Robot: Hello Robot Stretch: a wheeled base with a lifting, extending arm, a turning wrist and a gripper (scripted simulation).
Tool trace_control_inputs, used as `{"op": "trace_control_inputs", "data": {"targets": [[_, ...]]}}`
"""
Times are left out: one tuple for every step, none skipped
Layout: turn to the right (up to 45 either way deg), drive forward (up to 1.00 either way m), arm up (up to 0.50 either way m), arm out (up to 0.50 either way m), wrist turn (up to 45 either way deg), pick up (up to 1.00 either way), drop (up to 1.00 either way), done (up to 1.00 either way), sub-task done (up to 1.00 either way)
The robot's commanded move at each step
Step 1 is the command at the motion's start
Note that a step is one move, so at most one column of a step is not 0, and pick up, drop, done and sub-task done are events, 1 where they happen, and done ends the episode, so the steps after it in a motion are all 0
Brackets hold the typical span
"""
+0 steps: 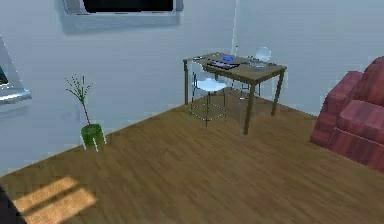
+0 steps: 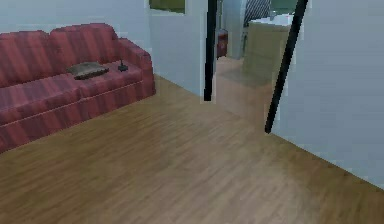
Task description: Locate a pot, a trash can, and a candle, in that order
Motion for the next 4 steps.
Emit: {"op": "trace_control_inputs", "data": {"targets": [[0.0, 0.05, 0.0, 0.0, 0.0, 0.0, 0.0, 0.0, 0.0], [-45.0, 0.0, 0.0, 0.0, 0.0, 0.0, 0.0, 0.0, 0.0], [-18.0, 0.0, 0.0, 0.0, 0.0, 0.0, 0.0, 0.0, 0.0], [0.0, 0.05, 0.0, 0.0, 0.0, 0.0, 0.0, 0.0, 0.0]]}}
